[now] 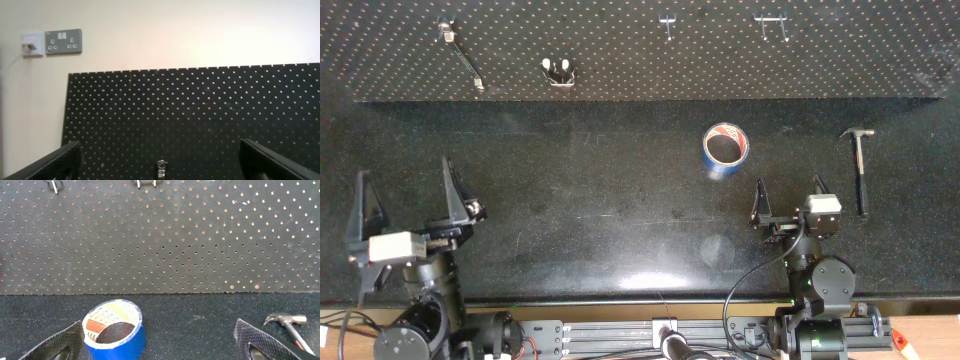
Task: Place Tools Onto Pegboard
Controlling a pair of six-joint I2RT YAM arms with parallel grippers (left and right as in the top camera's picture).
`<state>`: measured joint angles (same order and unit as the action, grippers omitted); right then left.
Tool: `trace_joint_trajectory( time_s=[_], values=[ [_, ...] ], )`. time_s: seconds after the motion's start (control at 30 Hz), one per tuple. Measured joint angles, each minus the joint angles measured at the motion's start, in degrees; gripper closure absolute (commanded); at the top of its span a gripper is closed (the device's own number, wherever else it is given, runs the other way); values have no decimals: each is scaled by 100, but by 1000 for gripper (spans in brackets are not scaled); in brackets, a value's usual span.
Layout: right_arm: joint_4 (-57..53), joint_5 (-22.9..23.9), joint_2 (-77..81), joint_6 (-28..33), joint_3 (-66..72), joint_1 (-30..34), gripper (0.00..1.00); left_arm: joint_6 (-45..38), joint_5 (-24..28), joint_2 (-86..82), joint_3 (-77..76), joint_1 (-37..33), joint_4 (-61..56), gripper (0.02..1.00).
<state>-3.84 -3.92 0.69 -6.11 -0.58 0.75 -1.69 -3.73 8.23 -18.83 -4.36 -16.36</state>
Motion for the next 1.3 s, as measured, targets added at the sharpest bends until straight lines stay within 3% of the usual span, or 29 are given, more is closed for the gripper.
trace_joint_trajectory(
  time_s=[0.43,0.67,0.9,1.3],
  values=[
    [0,0,0,0,0,0,23,0,125,-723,951,-133,166,23],
    [0,0,0,0,0,0,25,0,269,-739,1847,-105,1121,23],
    [2,0,-2,0,0,0,25,0,358,-748,1847,-101,2041,23],
    [0,0,0,0,0,0,25,2,385,-750,1847,-101,2048,23]
  ],
)
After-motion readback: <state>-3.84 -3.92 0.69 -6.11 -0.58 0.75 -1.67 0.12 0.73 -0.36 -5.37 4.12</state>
